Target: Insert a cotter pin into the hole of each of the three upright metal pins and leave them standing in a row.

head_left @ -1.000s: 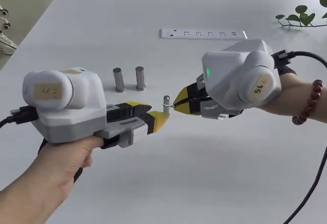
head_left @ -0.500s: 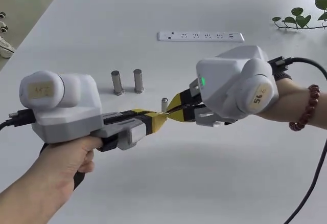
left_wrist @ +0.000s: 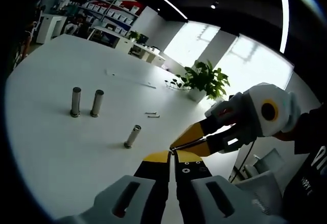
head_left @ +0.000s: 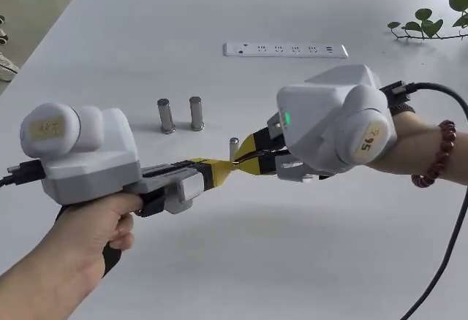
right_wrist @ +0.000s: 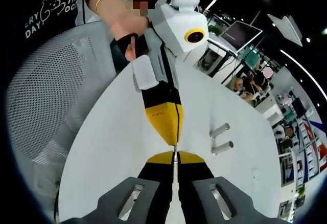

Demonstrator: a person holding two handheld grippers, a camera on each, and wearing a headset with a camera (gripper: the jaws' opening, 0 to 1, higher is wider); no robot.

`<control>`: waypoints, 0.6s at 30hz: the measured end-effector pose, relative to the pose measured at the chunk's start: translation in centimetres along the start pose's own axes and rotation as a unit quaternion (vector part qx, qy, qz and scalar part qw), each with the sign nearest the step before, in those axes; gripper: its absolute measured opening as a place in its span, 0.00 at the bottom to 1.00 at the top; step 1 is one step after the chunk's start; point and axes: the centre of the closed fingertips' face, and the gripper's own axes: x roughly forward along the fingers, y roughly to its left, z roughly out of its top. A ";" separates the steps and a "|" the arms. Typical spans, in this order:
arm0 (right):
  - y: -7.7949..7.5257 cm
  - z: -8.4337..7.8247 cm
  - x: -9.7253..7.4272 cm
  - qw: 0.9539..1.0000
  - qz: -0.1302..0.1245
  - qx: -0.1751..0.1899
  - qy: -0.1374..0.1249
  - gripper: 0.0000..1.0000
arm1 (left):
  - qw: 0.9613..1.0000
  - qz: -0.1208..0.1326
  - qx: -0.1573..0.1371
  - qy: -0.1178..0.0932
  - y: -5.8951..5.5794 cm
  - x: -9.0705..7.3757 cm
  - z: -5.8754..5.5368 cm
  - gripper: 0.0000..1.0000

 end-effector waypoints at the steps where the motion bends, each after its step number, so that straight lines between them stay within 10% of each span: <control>1: 0.0 0.0 0.0 1.000 0.000 0.000 0.000 0.00 | 1.000 0.000 0.003 0.001 0.0 0.0 0.0 0.01; 18: 0.5 -0.1 0.2 1.000 0.006 0.005 0.000 0.00 | 0.998 0.006 0.062 0.024 -0.2 0.0 -0.6 0.00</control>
